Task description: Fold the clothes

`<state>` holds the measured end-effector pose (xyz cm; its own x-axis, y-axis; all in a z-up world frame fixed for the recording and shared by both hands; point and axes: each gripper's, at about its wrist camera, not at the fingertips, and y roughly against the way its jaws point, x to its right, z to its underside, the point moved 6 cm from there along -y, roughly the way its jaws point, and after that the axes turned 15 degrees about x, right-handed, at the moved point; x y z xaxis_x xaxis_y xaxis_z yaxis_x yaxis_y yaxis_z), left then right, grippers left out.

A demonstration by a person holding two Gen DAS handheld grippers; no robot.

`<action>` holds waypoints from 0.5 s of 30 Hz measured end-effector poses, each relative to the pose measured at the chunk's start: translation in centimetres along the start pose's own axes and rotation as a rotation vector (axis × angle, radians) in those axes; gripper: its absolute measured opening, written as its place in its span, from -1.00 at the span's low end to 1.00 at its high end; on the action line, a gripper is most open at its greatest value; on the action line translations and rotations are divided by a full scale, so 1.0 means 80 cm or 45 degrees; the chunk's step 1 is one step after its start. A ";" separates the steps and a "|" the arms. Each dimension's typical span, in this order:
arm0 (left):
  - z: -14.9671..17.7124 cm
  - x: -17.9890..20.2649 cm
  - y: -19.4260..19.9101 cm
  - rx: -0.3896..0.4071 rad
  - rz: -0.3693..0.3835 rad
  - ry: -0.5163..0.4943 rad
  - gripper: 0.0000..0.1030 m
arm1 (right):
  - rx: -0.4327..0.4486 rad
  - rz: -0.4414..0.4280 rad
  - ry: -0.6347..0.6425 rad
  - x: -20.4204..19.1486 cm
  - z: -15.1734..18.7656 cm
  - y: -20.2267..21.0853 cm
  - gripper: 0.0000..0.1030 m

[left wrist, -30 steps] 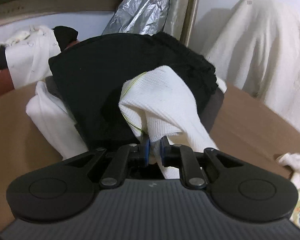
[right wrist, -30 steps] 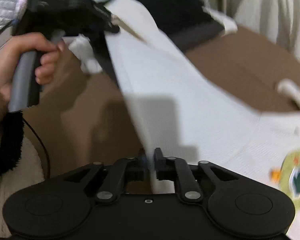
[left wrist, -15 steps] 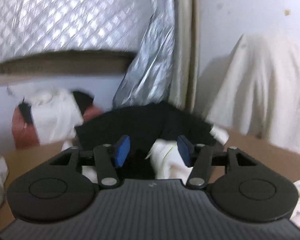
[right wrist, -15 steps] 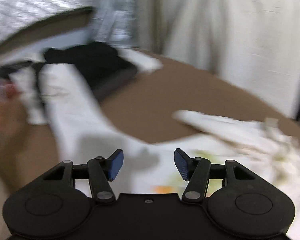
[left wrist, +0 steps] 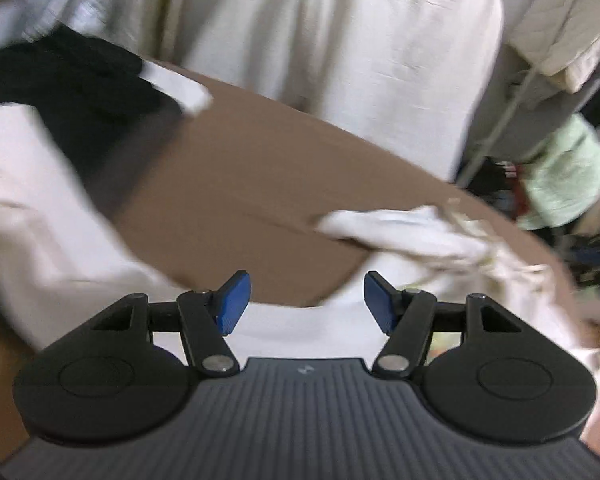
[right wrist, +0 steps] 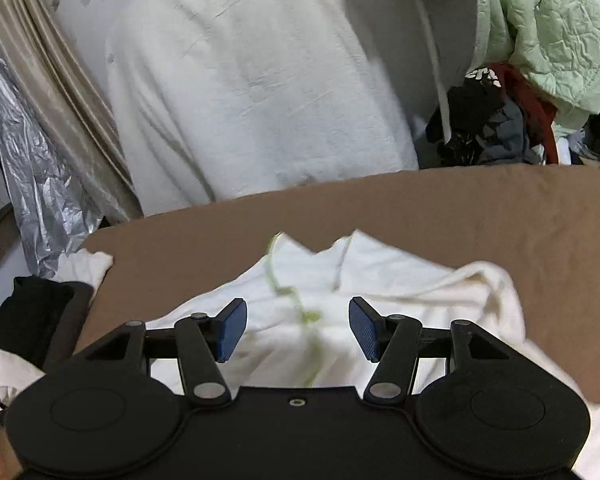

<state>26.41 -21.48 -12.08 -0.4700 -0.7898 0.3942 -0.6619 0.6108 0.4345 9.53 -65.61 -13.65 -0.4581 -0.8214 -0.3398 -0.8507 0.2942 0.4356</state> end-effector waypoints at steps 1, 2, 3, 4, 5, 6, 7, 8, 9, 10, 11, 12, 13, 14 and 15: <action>-0.004 0.011 -0.016 -0.038 0.024 0.030 0.24 | -0.018 0.020 0.065 0.003 0.000 -0.010 0.21; -0.007 0.021 -0.033 -0.076 0.046 0.059 0.25 | -0.036 0.040 0.131 0.007 0.001 -0.020 0.21; -0.006 0.032 -0.054 -0.114 0.054 0.066 0.25 | -0.054 0.058 0.197 0.010 0.001 -0.030 0.21; -0.006 0.043 -0.075 -0.152 0.062 0.073 0.25 | -0.072 0.060 0.270 0.011 0.003 -0.040 0.21; -0.005 0.054 -0.096 -0.188 0.069 0.079 0.25 | -0.086 0.052 0.338 0.009 0.008 -0.051 0.21; 0.000 0.067 -0.115 -0.206 0.073 0.074 0.25 | -0.102 0.035 0.401 0.007 0.015 -0.062 0.20; 0.005 0.074 -0.136 -0.224 0.069 0.088 0.25 | -0.115 0.020 0.449 0.007 0.021 -0.068 0.20; 0.011 0.080 -0.156 -0.241 0.064 0.103 0.25 | -0.123 0.012 0.510 0.009 0.029 -0.081 0.20; 0.015 0.083 -0.176 -0.258 0.055 0.133 0.25 | -0.127 0.019 0.574 0.011 0.036 -0.094 0.20; 0.021 0.083 -0.197 -0.285 0.040 0.167 0.25 | -0.131 0.036 0.617 0.014 0.041 -0.101 0.20; 0.027 0.081 -0.218 -0.316 0.010 0.196 0.25 | -0.135 0.053 0.659 0.018 0.045 -0.108 0.20; 0.033 0.079 -0.236 -0.337 -0.022 0.217 0.25 | -0.141 0.067 0.698 0.022 0.049 -0.116 0.20; 0.036 0.077 -0.250 -0.335 -0.043 0.232 0.25 | -0.160 0.065 0.698 0.029 0.052 -0.124 0.20; 0.038 0.076 -0.264 -0.330 -0.061 0.246 0.25 | -0.180 0.057 0.684 0.039 0.056 -0.133 0.20; 0.039 0.074 -0.275 -0.288 -0.058 0.253 0.28 | -0.179 0.058 0.666 0.047 0.059 -0.138 0.20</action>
<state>36.36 -39.77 -21.81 -0.3046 -0.8038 0.5111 -0.5227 0.5896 0.6158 16.01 -69.64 -23.65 -0.2736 -0.9535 0.1267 -0.7738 0.2964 0.5598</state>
